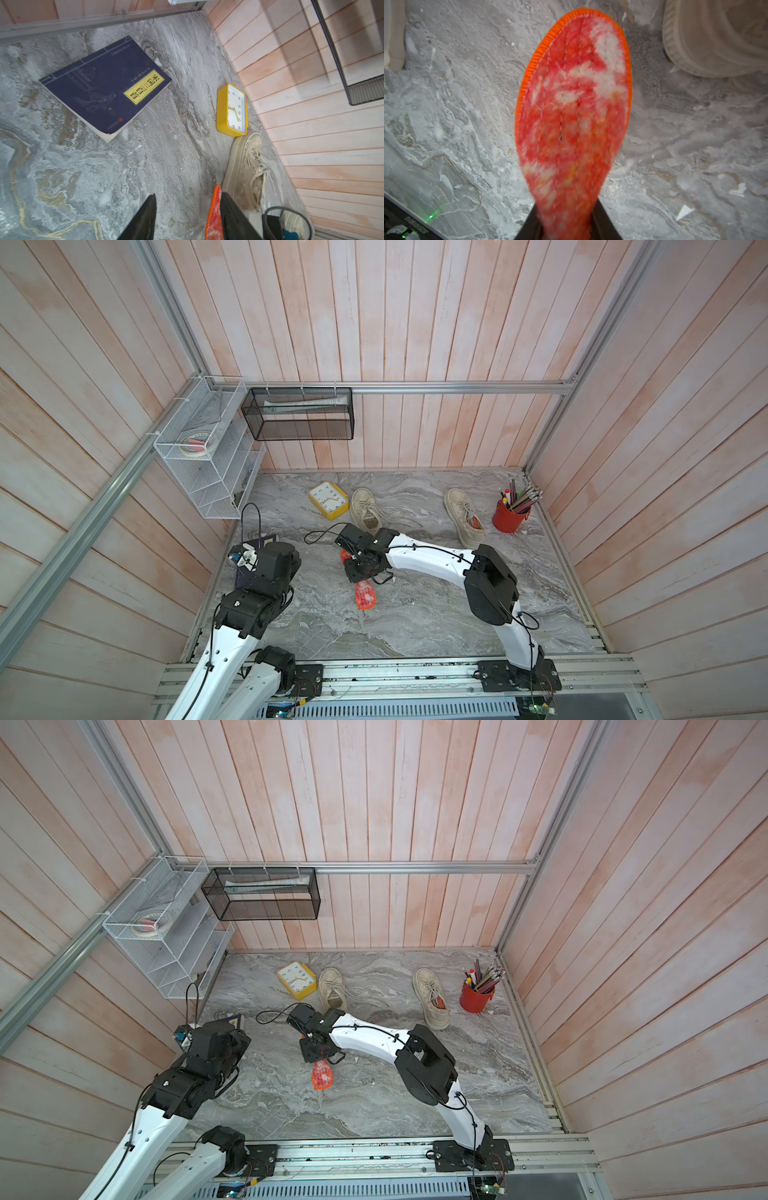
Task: Remove the insole from the shoe
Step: Place the insole at the center of the board.
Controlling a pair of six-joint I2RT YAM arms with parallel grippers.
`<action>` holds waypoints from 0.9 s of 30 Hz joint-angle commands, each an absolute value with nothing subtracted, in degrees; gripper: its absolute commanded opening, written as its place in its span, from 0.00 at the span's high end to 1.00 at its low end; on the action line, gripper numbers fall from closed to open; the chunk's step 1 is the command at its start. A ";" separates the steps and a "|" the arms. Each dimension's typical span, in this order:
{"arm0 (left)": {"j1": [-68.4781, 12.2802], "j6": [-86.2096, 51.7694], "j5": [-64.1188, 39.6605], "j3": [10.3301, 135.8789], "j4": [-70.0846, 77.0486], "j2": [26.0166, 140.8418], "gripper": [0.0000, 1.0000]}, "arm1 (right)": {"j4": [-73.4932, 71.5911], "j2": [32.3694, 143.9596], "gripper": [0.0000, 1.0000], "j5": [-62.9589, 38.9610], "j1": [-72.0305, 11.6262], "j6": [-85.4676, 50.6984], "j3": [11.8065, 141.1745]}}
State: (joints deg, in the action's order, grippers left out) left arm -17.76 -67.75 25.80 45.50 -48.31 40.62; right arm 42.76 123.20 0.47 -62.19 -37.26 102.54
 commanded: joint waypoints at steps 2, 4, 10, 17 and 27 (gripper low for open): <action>-17.49 -67.84 29.93 47.44 -54.07 38.96 0.48 | 43.90 127.40 0.69 2.18 -64.49 -41.30 107.13; -17.49 -67.94 29.80 47.70 -55.15 37.90 0.48 | 43.88 128.76 0.69 1.09 -64.94 -41.90 107.80; -17.49 -66.76 27.66 48.08 -56.75 35.39 0.48 | 43.36 132.06 0.66 -1.38 -65.13 -43.15 108.31; -17.44 -63.69 22.83 47.59 -55.81 34.55 0.46 | 44.25 135.62 0.52 -5.14 -65.17 -42.39 111.09; -17.49 -59.71 8.38 40.17 -46.81 35.60 0.44 | 41.73 126.48 0.31 -3.87 -64.92 -42.60 106.63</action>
